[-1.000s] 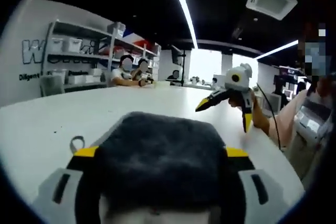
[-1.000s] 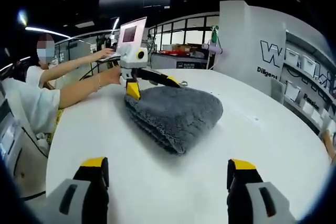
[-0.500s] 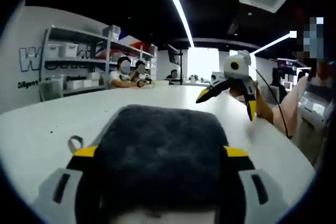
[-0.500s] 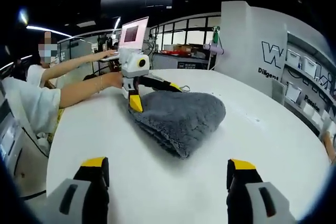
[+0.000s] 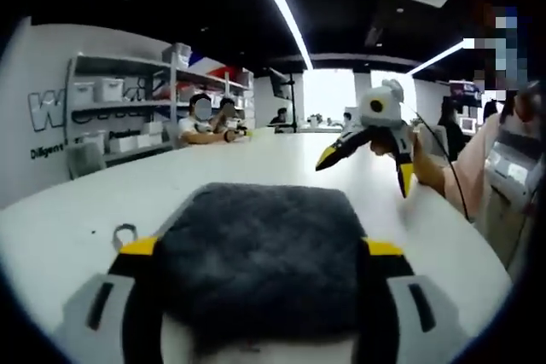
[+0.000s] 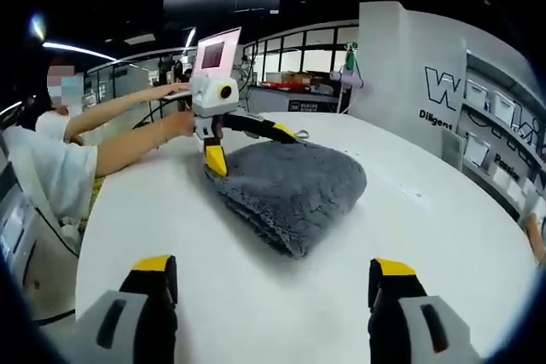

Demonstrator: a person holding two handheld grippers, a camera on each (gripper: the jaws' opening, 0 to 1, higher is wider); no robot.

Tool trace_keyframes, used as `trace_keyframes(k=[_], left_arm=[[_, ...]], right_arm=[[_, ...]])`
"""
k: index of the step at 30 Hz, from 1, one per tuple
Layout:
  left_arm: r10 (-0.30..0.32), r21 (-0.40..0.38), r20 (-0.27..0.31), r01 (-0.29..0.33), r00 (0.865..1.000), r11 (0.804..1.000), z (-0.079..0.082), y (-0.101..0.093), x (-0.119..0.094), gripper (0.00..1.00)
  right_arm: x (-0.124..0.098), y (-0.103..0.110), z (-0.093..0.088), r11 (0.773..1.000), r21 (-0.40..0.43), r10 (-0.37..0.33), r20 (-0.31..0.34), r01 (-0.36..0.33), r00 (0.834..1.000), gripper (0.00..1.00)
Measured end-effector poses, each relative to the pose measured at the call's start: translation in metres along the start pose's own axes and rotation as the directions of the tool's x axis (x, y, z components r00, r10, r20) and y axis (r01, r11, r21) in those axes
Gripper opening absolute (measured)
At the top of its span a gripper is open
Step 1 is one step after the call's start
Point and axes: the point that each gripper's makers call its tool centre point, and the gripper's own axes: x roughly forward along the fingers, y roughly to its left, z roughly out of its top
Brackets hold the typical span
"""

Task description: Fold the towel on the table until its edges align and the towel forms a compact rectangular stack.

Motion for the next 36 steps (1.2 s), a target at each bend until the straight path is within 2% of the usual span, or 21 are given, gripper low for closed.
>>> trace_keyframes(k=[7, 9, 13, 17, 19, 23, 25, 30, 31, 35, 36], left_arm=[[0.005, 0.038, -0.042, -0.003, 0.999, 0.999, 0.01, -0.011, -0.012, 1.0], [0.086, 0.043, -0.063, -0.083, 0.994, 0.996, 0.013, -0.004, -0.02, 1.0], [0.151, -0.002, -0.078, -0.151, 0.985, 0.988, 0.021, -0.006, -0.037, 1.0], [0.137, -0.125, -0.161, -0.158, 0.977, 0.98, 0.011, -0.023, -0.056, 1.0], [0.184, -0.092, -0.192, -0.204, 0.964, 0.975, 0.006, -0.022, -0.063, 1.0], [0.224, -0.09, -0.219, -0.249, 0.949, 0.964, 0.003, -0.026, -0.081, 1.0], [0.209, -0.107, -0.214, -0.236, 0.954, 0.966, 0.004, -0.032, -0.087, 1.0], [0.207, -0.105, -0.327, -0.253, 0.922, 0.962, -0.022, -0.046, -0.107, 0.99], [0.202, -0.108, -0.316, -0.246, 0.927, 0.963, -0.022, -0.048, -0.108, 0.99], [0.196, -0.128, -0.298, -0.243, 0.934, 0.962, -0.03, -0.049, -0.115, 0.99], [0.205, -0.127, -0.299, -0.252, 0.932, 0.959, -0.033, -0.048, -0.117, 0.99]], right_arm=[[-0.001, -0.001, 0.001, 1.0, 0.003, -0.001, 0.004, 0.001, 1.0, 0.97], [-0.001, -0.002, 0.001, 1.0, 0.005, -0.005, 0.005, 0.005, 1.0, 0.97], [-0.002, -0.002, 0.001, 1.0, 0.008, -0.008, 0.007, 0.008, 1.0, 0.97], [-0.002, -0.004, 0.0, 1.0, 0.011, -0.011, 0.005, 0.011, 1.0, 0.97], [-0.002, -0.004, 0.0, 1.0, 0.011, -0.013, 0.003, 0.013, 1.0, 0.97], [-0.002, -0.006, -0.001, 1.0, 0.014, -0.019, 0.0, 0.019, 1.0, 0.98], [-0.002, -0.007, -0.002, 1.0, 0.014, -0.022, -0.001, 0.022, 1.0, 0.98], [-0.005, -0.013, -0.003, 0.999, 0.021, -0.038, 0.001, 0.038, 0.999, 0.98], [-0.006, -0.014, -0.003, 0.999, 0.022, -0.041, 0.001, 0.041, 0.999, 0.98], [-0.012, -0.017, -0.003, 0.998, 0.017, -0.058, 0.002, 0.058, 0.998, 0.98], [-0.014, -0.018, -0.002, 0.998, 0.013, -0.065, 0.004, 0.065, 0.998, 0.98]])
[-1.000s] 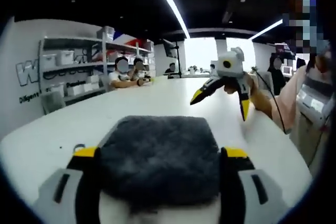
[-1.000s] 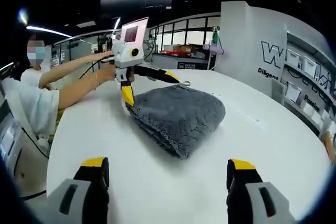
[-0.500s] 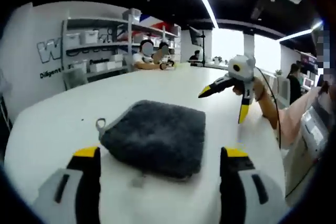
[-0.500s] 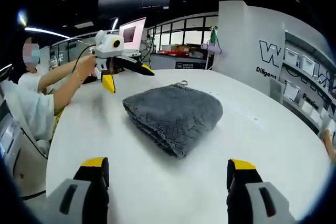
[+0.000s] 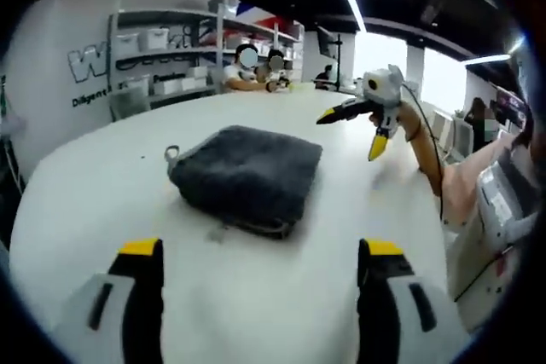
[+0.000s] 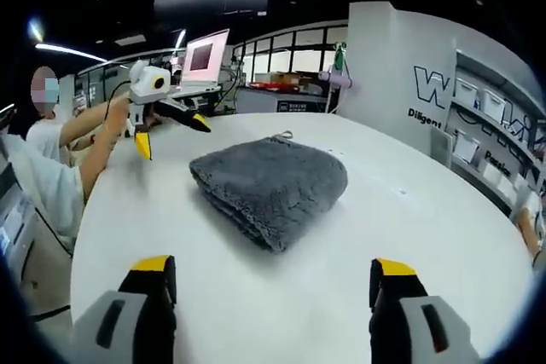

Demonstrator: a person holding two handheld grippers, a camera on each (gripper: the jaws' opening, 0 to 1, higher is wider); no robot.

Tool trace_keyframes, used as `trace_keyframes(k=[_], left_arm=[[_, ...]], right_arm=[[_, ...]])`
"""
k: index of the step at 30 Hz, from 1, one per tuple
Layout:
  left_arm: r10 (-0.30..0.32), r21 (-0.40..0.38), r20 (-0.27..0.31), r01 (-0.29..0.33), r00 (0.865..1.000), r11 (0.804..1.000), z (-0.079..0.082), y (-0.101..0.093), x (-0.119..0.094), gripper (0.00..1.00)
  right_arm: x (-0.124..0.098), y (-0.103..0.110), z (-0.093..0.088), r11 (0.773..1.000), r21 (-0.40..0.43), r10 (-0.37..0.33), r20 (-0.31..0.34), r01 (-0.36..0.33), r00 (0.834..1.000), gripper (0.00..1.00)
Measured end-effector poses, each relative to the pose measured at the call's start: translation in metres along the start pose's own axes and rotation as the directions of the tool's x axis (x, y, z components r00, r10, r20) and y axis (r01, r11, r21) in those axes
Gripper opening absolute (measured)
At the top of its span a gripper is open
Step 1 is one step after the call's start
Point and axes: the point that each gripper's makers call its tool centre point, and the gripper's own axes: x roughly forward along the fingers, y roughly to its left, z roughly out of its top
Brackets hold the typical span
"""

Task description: Fold the towel on the table until its edges align and the towel forms a compact rectangular stack.

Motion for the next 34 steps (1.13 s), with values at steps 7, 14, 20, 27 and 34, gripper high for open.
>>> trace_keyframes(k=[7, 14, 20, 27, 34], left_arm=[[0.078, -0.006, 0.049, -0.077, 0.996, 0.997, 0.005, 0.024, -0.017, 0.99], [0.098, -0.024, 0.108, -0.096, 0.989, 0.995, 0.015, 0.031, -0.028, 0.99], [0.091, -0.019, 0.105, -0.09, 0.99, 0.996, 0.012, 0.025, -0.026, 0.99], [0.074, -0.027, 0.12, -0.071, 0.99, 0.997, 0.013, 0.022, -0.025, 0.99], [0.076, -0.029, 0.123, -0.073, 0.99, 0.997, 0.013, 0.024, -0.026, 0.99]], right_arm=[[-0.017, -0.001, 0.008, 0.998, -0.048, -0.036, 0.022, 0.037, 0.999, 0.99], [-0.027, -0.011, 0.012, 0.997, -0.024, -0.072, 0.05, 0.074, 0.996, 0.99], [-0.033, -0.022, 0.011, 0.994, 0.008, -0.107, 0.056, 0.106, 0.993, 0.99], [-0.03, -0.022, 0.007, 0.995, 0.021, -0.099, 0.044, 0.098, 0.994, 0.99], [-0.028, -0.022, 0.006, 0.995, 0.022, -0.095, 0.042, 0.094, 0.995, 0.99]])
